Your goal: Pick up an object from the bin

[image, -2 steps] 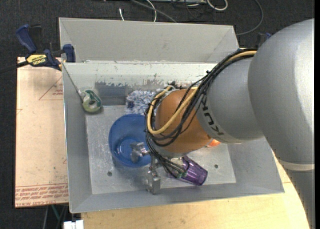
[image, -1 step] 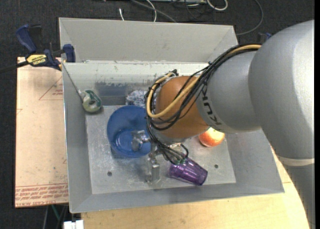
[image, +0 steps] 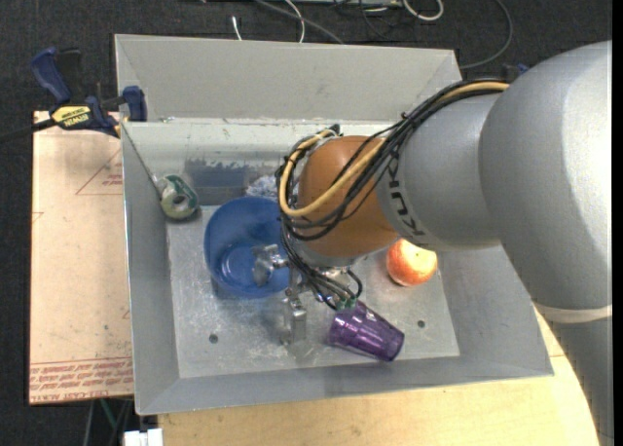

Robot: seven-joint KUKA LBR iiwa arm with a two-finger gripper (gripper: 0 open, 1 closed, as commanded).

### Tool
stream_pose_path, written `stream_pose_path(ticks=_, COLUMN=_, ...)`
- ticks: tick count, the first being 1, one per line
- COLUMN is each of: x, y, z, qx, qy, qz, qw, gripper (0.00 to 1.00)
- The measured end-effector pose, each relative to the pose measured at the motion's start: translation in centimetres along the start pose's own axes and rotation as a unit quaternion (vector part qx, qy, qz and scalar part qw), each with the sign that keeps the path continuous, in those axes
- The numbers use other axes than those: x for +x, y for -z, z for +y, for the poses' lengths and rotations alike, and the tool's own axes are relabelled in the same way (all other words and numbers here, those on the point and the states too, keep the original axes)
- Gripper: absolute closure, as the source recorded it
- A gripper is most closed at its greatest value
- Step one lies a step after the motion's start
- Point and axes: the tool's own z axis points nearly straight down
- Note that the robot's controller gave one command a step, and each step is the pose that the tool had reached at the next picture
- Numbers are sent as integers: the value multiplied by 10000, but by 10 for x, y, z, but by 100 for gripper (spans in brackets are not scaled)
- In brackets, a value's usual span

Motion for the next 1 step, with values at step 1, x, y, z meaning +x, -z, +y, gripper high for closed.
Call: stream_pose_path(ticks=1, x=6, y=4, z=-9, qx=-15, qy=-11, qz=-86, qw=10000, gripper=100)
